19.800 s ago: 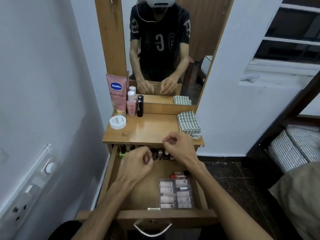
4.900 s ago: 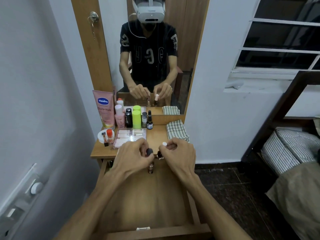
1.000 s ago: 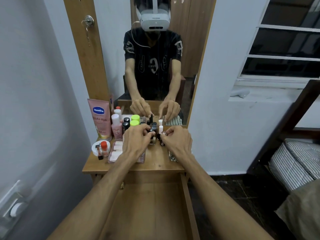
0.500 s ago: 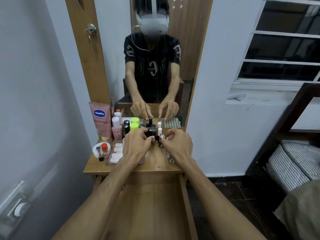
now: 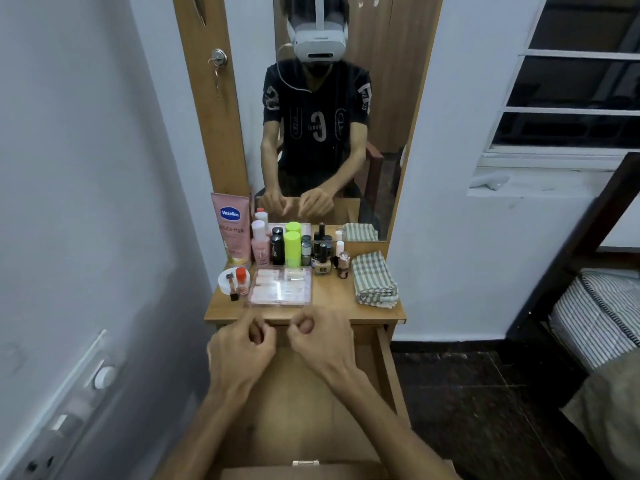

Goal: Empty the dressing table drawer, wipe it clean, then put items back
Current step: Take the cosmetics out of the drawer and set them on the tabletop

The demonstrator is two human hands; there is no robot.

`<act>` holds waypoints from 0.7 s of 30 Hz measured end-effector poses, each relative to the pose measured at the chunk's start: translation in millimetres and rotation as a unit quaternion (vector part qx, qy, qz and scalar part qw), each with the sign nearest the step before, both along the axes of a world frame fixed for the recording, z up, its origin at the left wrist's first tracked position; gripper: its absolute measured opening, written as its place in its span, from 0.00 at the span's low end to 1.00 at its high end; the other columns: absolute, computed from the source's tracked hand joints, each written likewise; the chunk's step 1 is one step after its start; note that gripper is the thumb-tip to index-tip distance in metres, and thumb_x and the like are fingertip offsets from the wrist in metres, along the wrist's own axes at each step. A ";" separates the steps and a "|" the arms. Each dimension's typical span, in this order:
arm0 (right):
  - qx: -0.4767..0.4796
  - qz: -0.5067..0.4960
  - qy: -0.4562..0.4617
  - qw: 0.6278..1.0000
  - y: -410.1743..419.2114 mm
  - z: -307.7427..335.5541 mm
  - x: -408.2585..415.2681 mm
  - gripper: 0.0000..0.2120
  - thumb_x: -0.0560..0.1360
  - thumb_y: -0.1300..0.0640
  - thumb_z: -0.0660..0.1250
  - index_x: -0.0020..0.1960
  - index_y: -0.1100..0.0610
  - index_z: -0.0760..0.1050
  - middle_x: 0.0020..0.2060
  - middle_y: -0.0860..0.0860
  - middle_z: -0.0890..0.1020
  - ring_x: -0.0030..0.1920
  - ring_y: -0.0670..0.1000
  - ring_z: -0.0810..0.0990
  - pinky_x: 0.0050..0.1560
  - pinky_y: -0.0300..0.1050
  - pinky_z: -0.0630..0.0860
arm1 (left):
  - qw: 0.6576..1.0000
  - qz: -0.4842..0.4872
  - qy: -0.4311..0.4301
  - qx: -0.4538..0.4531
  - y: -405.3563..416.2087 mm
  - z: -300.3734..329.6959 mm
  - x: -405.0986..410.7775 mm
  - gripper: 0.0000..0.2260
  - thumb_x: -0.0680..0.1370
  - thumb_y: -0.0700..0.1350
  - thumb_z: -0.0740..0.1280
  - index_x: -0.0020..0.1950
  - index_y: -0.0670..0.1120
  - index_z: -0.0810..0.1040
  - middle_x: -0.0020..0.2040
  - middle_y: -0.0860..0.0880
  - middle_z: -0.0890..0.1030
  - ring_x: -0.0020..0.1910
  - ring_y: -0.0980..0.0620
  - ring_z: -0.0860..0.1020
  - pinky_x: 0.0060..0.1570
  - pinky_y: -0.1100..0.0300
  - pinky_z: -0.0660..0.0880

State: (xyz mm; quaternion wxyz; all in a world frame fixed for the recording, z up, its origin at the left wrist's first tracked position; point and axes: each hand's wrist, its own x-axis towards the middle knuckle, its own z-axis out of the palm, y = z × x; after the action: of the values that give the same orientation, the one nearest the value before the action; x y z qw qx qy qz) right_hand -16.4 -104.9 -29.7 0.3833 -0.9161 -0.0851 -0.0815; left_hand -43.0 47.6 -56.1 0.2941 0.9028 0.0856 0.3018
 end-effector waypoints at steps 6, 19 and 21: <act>-0.028 0.026 0.072 0.997 34.3 -31.3 -11.8 0.13 0.75 0.50 0.67 0.59 0.47 0.82 0.45 0.47 0.87 0.51 0.51 0.85 0.55 0.47 0.81 | 0.988 0.070 0.130 0.042 35.6 -18.4 -17.3 0.04 0.75 0.48 0.72 0.49 0.52 0.84 0.36 0.49 0.84 0.39 0.43 0.82 0.41 0.53 0.77; 0.126 -0.113 0.104 0.980 82.4 -58.9 -4.7 0.08 0.76 0.44 0.72 0.50 0.47 0.83 0.33 0.43 0.84 0.33 0.41 0.79 0.34 0.37 0.71 | 0.986 0.079 0.149 -0.009 37.3 -34.0 12.8 0.06 0.78 0.55 0.69 0.51 0.58 0.85 0.35 0.52 0.84 0.39 0.47 0.83 0.43 0.52 0.81; 0.136 -0.134 0.100 0.976 84.8 -58.9 -3.0 0.07 0.76 0.46 0.71 0.46 0.48 0.84 0.31 0.43 0.82 0.29 0.40 0.73 0.30 0.32 0.65 | 0.986 0.081 0.147 -0.015 36.0 -34.4 15.0 0.06 0.77 0.56 0.70 0.50 0.58 0.86 0.36 0.52 0.84 0.39 0.47 0.83 0.43 0.52 0.82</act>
State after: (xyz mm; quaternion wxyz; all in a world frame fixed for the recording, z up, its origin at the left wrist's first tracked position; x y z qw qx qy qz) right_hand -19.4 -20.1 -88.5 0.4966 -0.8619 0.0891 -0.0514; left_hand -28.0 83.5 -90.5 0.2666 0.9228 0.2059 0.1870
